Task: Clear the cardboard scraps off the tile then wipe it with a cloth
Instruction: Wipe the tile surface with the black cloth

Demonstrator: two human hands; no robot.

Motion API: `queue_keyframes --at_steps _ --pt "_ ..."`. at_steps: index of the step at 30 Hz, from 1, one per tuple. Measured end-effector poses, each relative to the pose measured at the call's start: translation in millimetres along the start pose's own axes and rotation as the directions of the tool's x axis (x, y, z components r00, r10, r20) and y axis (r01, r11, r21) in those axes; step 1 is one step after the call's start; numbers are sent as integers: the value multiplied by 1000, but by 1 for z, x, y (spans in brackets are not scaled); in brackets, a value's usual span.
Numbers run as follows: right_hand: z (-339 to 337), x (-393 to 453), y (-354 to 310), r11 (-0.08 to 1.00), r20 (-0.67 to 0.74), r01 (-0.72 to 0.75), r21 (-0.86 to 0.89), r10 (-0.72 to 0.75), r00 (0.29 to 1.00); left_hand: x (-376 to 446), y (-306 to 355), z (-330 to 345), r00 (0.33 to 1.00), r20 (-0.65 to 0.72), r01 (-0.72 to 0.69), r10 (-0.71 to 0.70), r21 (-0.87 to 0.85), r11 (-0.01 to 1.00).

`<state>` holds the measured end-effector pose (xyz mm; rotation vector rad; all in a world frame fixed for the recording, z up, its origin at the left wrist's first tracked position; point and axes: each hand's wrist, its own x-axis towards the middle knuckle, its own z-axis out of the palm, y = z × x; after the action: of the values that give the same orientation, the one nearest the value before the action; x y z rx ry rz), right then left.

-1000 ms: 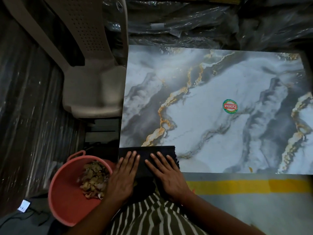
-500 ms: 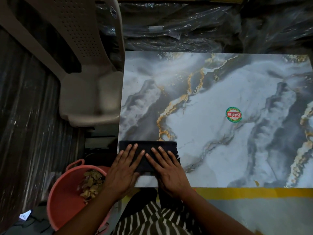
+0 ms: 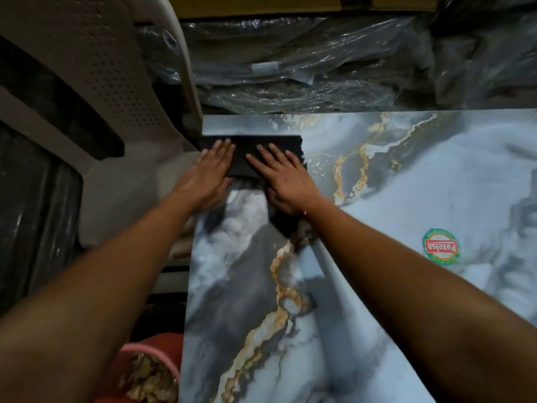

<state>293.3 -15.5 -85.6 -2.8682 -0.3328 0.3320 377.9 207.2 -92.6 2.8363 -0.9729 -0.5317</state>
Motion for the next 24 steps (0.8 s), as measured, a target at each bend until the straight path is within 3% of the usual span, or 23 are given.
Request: queue_keyframes --at_steps 6,12,19,24 --pt "-20 91 45 999 -22 26 -34 -27 999 82 -35 -35 1000 -12 -6 6 -36 999" --pt "-14 74 43 996 -25 56 -65 -58 998 68 -37 -17 996 -51 -76 77 35 997" --pt "27 -57 -11 995 -33 67 -73 -70 997 -65 23 32 994 -50 -94 98 76 993" --pt "56 -192 -77 998 23 53 19 -53 998 -203 95 68 999 -3 -42 42 -3 999"
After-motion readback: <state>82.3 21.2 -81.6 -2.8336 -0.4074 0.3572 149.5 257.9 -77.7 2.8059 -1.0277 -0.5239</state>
